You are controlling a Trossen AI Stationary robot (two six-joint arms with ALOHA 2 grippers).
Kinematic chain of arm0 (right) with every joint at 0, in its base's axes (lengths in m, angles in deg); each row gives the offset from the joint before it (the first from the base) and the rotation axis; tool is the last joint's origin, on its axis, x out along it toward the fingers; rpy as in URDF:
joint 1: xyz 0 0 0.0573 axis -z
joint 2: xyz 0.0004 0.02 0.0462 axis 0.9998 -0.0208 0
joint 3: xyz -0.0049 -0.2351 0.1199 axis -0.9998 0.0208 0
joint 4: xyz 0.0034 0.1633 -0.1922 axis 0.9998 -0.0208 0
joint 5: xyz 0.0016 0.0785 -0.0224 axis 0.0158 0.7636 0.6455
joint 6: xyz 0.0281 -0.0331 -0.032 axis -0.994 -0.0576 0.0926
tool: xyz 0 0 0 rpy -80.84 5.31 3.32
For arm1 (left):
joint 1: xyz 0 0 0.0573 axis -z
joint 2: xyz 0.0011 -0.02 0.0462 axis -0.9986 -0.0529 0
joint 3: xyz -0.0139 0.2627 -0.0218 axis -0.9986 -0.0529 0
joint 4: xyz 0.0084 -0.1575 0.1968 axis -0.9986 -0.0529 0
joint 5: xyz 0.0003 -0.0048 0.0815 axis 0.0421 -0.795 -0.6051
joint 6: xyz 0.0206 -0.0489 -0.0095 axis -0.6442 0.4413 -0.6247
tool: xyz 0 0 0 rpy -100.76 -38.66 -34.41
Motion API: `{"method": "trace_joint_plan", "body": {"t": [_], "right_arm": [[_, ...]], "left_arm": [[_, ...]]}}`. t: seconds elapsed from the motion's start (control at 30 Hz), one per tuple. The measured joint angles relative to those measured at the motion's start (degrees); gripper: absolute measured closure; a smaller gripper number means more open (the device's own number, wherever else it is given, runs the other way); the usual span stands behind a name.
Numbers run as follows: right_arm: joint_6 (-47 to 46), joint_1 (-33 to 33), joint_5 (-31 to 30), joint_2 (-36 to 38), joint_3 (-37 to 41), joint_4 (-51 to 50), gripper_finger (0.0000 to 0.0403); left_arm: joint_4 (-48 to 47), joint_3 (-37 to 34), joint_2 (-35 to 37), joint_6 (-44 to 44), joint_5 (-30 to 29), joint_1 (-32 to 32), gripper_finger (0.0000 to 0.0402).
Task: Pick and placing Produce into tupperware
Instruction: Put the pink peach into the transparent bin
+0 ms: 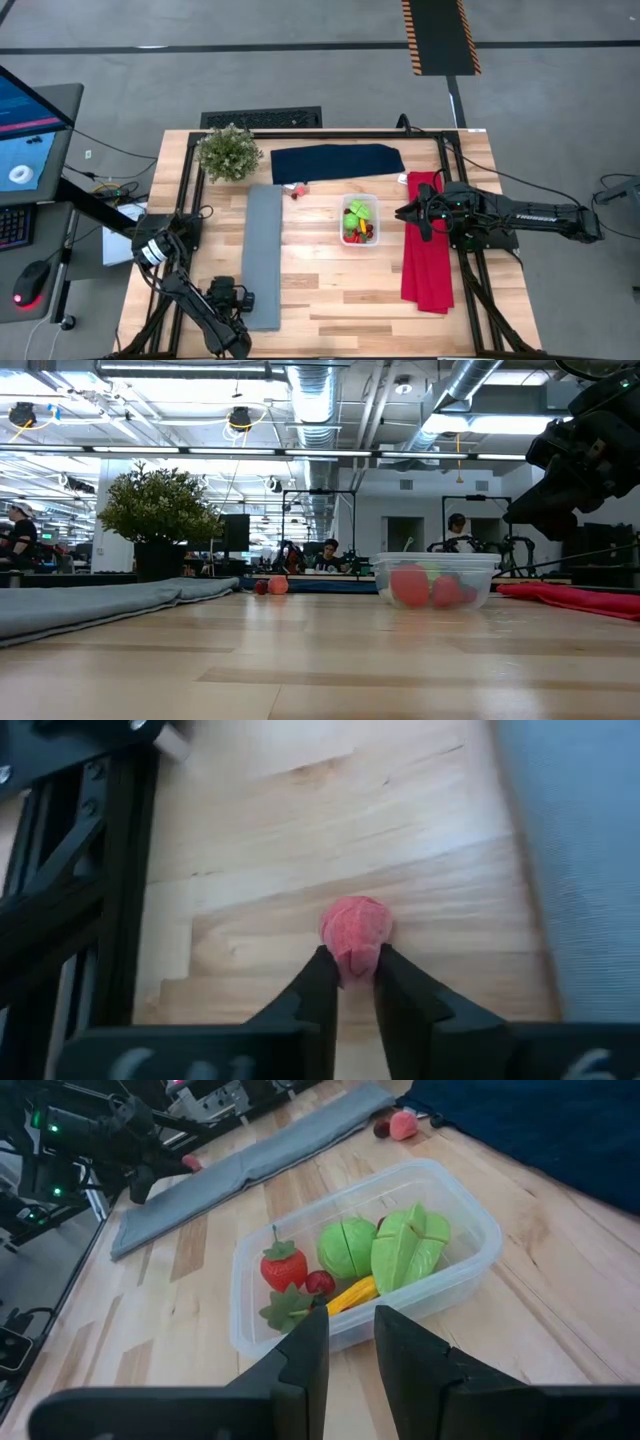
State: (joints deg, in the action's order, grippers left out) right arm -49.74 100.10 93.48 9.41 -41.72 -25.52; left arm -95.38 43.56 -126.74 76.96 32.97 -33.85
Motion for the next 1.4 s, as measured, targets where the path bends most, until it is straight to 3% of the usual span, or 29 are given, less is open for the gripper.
{"method": "trace_joint_plan", "body": {"t": [0.17, 0.4, 0.6, 0.73, 0.8, 1.07, 1.2, 1.4], "right_arm": [[-0.01, 0.00, 0.00, 0.00, 0.00, 0.00, 0.0295], [0.00, 0.00, -0.02, 0.00, 0.00, 0.00, 0.0295], [-0.01, 0.00, -0.02, -0.01, 0.00, -0.02, 0.0295], [0.00, 0.00, -0.02, -0.02, 0.00, -0.02, 0.0295], [0.00, 0.00, 0.00, 0.00, 0.00, -0.02, 0.0295], [0.00, 0.00, -0.02, -0.02, 0.00, -0.02, 0.0295], [0.00, 0.00, -0.02, -0.01, 0.00, -0.02, 0.0295], [0.00, 0.00, -0.01, 0.00, 0.00, -0.01, 0.0295]], "left_arm": [[-0.67, 0.98, 0.00, -1.33, -3.99, -0.68, 0.0376], [-9.59, 6.65, 0.00, -2.55, -9.12, -2.77, 0.0352], [-7.25, 12.46, 0.36, -8.00, -25.49, -6.14, 0.0355], [-3.00, 16.83, 0.39, -16.91, -36.73, -10.01, 0.0353], [-0.13, 18.98, 0.44, -22.74, -39.25, -12.62, 0.0353], [22.85, 22.38, 0.42, -56.62, -39.27, -25.30, 0.0353], [36.89, 22.38, 0.42, -71.99, -35.88, -31.21, 0.0352], [47.98, 22.38, 0.42, -84.23, -29.75, -38.43, 0.0352]]}}
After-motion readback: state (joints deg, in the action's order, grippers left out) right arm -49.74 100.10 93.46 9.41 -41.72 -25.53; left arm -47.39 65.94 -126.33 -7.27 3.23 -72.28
